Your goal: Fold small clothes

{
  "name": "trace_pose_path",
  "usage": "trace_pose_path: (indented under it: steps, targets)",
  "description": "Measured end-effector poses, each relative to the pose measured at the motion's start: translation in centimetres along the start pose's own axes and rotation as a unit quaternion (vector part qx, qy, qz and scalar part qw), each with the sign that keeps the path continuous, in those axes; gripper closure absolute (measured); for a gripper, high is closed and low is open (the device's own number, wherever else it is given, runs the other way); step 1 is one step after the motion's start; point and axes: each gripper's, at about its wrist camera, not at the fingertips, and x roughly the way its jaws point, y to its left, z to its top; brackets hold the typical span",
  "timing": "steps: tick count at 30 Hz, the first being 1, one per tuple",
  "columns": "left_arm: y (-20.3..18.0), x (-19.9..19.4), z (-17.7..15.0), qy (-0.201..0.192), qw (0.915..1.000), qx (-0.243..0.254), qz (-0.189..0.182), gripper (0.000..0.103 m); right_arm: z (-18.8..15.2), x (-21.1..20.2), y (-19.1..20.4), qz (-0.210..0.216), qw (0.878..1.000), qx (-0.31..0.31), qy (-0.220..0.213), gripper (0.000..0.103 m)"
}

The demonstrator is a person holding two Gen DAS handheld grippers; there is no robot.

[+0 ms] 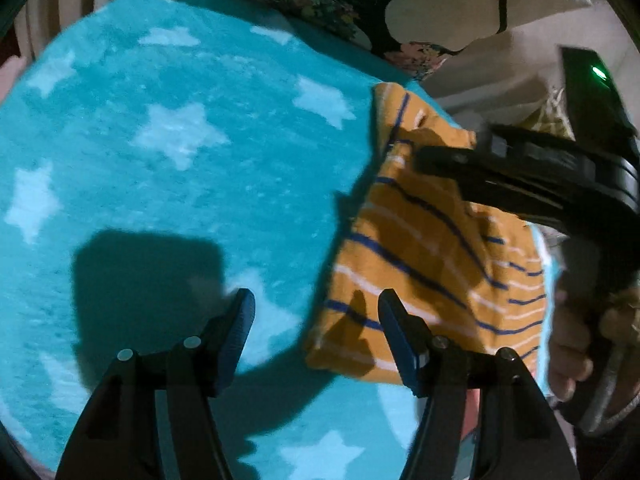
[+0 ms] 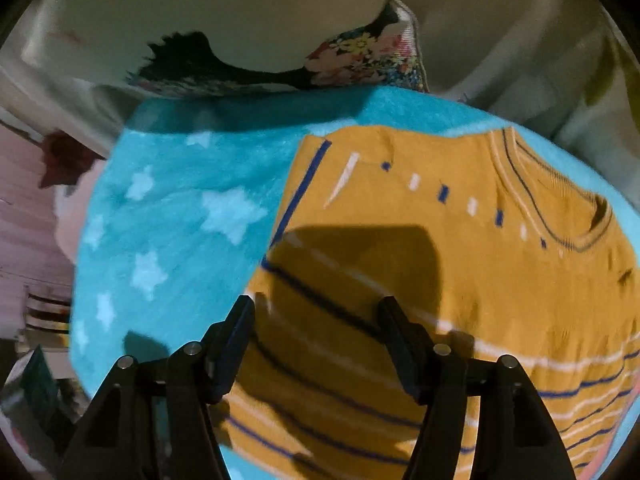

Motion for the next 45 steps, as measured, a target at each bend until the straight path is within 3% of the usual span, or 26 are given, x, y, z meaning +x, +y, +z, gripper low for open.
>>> trace_pose_path:
  steps: [5,7,8,9,10,13,17,19,21,22,24,27,31,35,45]
  targets:
    - [-0.9,0.8,-0.7,0.005,0.9982,-0.012,-0.058,0.04,1.2,1.9,2.1,-0.057,0.998,-0.021,0.026,0.023]
    - [-1.4,1.1,-1.2,0.004,0.9979,-0.013,-0.063,0.043,1.6,2.9,2.8,-0.084,0.995,-0.027,0.04,0.022]
    - [-1.6,1.2,-1.5,0.001,0.9979,-0.013,-0.063,0.056,1.7,3.3,3.0,-0.093,0.994,-0.03,0.046,0.021]
    - [-1.7,1.4,-1.6,0.009,0.9971,-0.016,-0.074,0.08,1.8,4.0,3.3,-0.11,0.992,-0.036,0.058,0.021]
    - [-1.6,1.8,-1.7,0.024,0.9948,-0.028,-0.095,0.084,1.8,4.5,3.6,-0.124,0.989,-0.042,0.066,0.02]
    - [-1.6,1.8,-1.8,0.022,0.9937,-0.038,-0.103,0.084,1.7,5.8,4.8,-0.165,0.981,-0.066,0.079,0.015]
    - [-2.1,1.4,-1.8,0.018,0.9928,-0.039,-0.111,0.084,1.8,5.9,5.1,-0.171,0.98,-0.061,0.076,0.018]
    - [-2.5,1.1,-1.8,0.014,0.9928,-0.037,-0.113,0.084,1.7,5.6,5.1,-0.174,0.98,-0.066,0.072,0.025]
    - [-3.0,0.8,-1.9,0.01,0.9923,-0.036,-0.118,0.084,1.7,5.2,5.1,-0.189,0.977,-0.075,0.064,0.05]
    - [-3.3,0.6,-1.9,0.008,0.9921,-0.035,-0.12,0.084,1.4,5.0,5.1,-0.188,0.977,-0.076,0.06,0.054]
    - [-4.0,0.2,-2.0,0.003,0.9919,-0.032,-0.123,0.084,1.1,4.1,4.5,-0.17,0.982,-0.072,0.048,0.068]
    - [-5.7,-0.4,-2.1,-0.004,0.9921,-0.022,-0.124,0.084,0.5,2.3,3.2,-0.126,0.99,-0.055,0.033,0.077]
    - [-8.0,-1.2,-2.4,-0.01,0.9924,-0.01,-0.122,0.084,0.0,-0.9,0.4,-0.053,0.998,-0.023,0.002,0.079]
    - [-11.4,-1.5,-3.4,-0.014,0.9937,0.011,-0.11,0.084,-1.2,-4.5,-3.5,0.002,0.999,0.013,-0.035,0.08]
    - [-24.9,1.7,-7.8,0.003,0.9916,0.094,-0.088,0.084,-7.5,-11.4,-17.3,0.096,0.983,0.112,-0.105,0.081]
